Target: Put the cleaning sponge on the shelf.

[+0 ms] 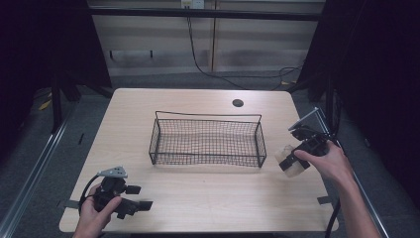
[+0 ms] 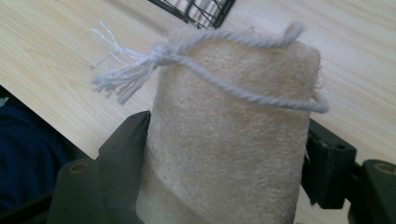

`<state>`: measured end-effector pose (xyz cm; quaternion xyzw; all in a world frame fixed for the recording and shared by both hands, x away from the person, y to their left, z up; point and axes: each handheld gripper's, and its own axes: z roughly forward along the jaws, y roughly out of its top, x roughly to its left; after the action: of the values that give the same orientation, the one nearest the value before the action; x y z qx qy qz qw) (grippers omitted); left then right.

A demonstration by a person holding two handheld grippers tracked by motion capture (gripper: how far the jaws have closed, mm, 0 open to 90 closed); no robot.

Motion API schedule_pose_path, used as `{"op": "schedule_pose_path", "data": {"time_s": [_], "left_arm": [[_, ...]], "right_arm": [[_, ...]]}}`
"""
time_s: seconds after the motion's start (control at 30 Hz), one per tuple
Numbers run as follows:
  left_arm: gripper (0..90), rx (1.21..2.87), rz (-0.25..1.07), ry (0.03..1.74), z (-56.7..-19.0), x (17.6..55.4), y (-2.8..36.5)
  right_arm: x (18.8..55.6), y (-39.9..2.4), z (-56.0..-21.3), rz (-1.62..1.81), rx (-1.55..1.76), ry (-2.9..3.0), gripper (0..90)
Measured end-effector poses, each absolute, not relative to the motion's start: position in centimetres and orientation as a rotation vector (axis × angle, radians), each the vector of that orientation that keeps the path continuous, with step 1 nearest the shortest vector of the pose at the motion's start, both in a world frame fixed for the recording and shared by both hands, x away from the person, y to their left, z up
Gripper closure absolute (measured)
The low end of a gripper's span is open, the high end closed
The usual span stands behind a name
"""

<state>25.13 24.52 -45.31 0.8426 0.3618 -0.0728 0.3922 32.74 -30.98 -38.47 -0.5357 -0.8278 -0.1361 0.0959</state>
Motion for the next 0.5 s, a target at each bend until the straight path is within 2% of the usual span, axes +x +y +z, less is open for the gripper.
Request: {"op": "schedule_pose_path", "data": {"time_s": [0.5], "left_arm": [[16.3,2.14,-0.184,0.921,-45.3,25.1,24.5]], "right_arm": [[33.9,-28.3,-36.2,-0.436,-1.538,-2.51,27.0]]}}
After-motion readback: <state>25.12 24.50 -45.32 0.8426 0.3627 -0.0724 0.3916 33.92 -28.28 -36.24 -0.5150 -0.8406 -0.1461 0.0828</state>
